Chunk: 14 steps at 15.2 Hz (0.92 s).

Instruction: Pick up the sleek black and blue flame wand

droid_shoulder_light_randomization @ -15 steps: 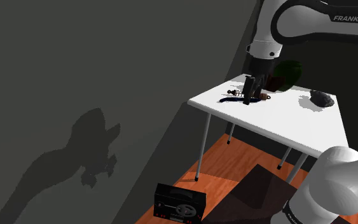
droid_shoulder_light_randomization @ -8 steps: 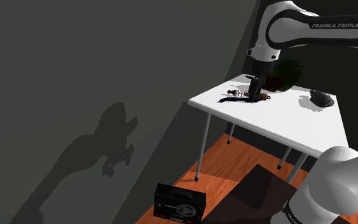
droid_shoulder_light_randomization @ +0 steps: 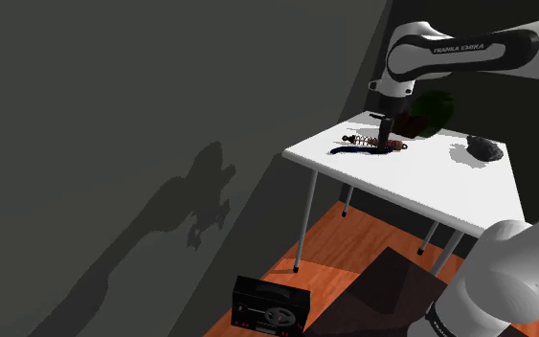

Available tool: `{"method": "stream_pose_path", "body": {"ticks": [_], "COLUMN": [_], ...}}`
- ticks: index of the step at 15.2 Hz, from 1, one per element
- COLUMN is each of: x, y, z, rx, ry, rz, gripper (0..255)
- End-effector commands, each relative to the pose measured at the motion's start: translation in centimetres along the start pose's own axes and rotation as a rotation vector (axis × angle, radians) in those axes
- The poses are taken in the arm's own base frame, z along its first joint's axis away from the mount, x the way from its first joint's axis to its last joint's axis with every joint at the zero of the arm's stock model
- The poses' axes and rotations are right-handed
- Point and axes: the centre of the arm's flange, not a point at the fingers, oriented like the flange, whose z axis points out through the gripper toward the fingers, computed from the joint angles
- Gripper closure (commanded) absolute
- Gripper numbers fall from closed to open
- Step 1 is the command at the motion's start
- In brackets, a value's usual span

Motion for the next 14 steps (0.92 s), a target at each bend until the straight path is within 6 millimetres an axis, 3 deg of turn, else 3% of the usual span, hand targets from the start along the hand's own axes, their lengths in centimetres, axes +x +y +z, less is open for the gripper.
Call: {"method": "stream_pose_path", "body": {"ticks": [1, 14], "x": [0.3, 5.7], "y": [2.4, 18.0], "z": [1.0, 6.1], "rx": [0.001, 0.011], "ry": [-0.005, -0.035], "rz": [-0.046, -0.317], "gripper": [0, 0]}}
